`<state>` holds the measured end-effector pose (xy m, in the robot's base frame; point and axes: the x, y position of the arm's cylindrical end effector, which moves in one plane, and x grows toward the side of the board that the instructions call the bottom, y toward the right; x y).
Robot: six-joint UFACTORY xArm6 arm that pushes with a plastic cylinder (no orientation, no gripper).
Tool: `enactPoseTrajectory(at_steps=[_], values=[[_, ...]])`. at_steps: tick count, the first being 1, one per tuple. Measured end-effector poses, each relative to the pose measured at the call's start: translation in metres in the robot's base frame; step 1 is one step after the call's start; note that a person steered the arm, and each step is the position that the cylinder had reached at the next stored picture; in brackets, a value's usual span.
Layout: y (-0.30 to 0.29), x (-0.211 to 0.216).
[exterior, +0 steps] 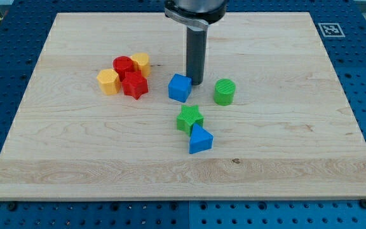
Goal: Slide the blue cube closer to the green star
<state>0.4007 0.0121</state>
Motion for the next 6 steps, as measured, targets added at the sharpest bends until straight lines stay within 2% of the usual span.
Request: enactPoseTrajectory(at_steps=[3, 6], values=[[-0.027, 0.017], [-0.057, -0.003]])
